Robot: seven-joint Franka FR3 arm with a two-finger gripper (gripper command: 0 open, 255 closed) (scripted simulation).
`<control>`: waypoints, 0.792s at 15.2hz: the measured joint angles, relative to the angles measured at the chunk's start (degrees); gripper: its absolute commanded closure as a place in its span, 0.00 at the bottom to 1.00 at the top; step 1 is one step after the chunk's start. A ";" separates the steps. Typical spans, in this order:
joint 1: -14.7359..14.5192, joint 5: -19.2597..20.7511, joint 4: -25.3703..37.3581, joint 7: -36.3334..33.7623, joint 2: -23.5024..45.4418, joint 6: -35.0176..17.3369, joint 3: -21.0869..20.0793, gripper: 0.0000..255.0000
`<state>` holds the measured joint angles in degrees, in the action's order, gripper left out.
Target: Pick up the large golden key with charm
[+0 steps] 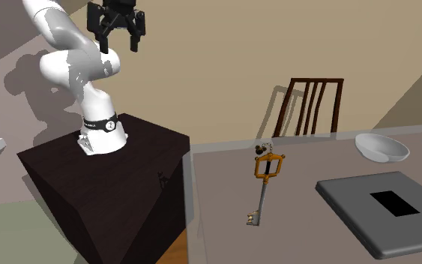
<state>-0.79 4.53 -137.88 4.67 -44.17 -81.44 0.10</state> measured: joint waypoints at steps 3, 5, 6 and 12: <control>-0.17 0.19 0.61 0.58 2.81 -2.12 0.26 0.00; -0.44 0.37 2.27 1.43 6.82 -4.49 0.53 0.00; -0.54 0.52 2.85 1.95 8.73 -5.77 0.74 0.00; -1.50 0.60 9.59 4.45 22.49 -12.72 1.12 0.00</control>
<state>-2.29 5.13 -128.30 9.12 -21.68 -94.16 1.21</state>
